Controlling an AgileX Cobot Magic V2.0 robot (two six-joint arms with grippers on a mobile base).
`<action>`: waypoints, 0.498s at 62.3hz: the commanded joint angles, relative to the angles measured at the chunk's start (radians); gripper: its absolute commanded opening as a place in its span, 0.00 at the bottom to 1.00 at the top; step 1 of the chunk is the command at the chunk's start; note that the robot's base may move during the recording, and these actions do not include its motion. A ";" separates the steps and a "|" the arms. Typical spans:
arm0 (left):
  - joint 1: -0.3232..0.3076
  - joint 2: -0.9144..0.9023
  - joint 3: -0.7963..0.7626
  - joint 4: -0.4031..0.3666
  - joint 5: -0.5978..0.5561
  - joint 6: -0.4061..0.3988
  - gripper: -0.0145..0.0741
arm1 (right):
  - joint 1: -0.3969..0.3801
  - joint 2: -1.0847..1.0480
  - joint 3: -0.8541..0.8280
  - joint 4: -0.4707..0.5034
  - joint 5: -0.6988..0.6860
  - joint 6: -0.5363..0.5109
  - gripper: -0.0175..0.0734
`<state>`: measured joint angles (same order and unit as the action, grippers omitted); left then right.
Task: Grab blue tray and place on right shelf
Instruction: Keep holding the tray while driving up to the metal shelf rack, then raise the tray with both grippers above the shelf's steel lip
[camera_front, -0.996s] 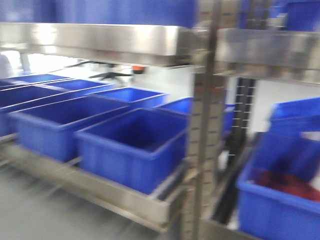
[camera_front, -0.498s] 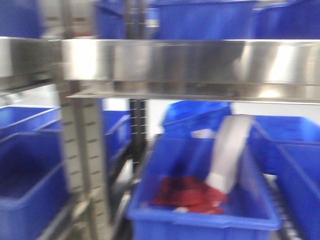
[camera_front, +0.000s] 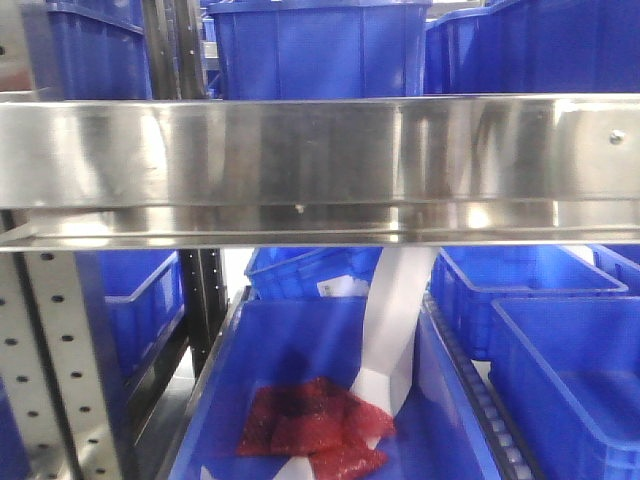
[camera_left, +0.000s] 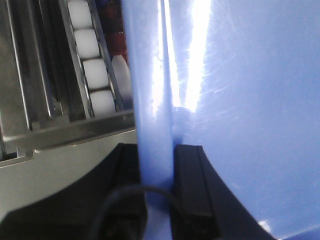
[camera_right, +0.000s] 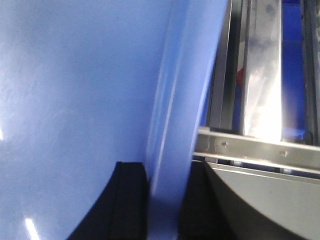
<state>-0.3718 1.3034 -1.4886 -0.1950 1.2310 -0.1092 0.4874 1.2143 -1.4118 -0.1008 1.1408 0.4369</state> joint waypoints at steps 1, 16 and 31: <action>-0.003 -0.027 -0.032 0.052 0.057 0.033 0.11 | -0.006 -0.027 -0.030 -0.089 -0.033 -0.030 0.25; -0.003 -0.027 -0.032 0.052 0.057 0.033 0.11 | -0.006 -0.027 -0.030 -0.089 -0.033 -0.030 0.25; -0.003 -0.027 -0.032 0.052 0.057 0.033 0.11 | -0.006 -0.027 -0.030 -0.089 -0.033 -0.030 0.25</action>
<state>-0.3718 1.3053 -1.4886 -0.1950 1.2310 -0.1092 0.4874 1.2143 -1.4118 -0.1008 1.1408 0.4369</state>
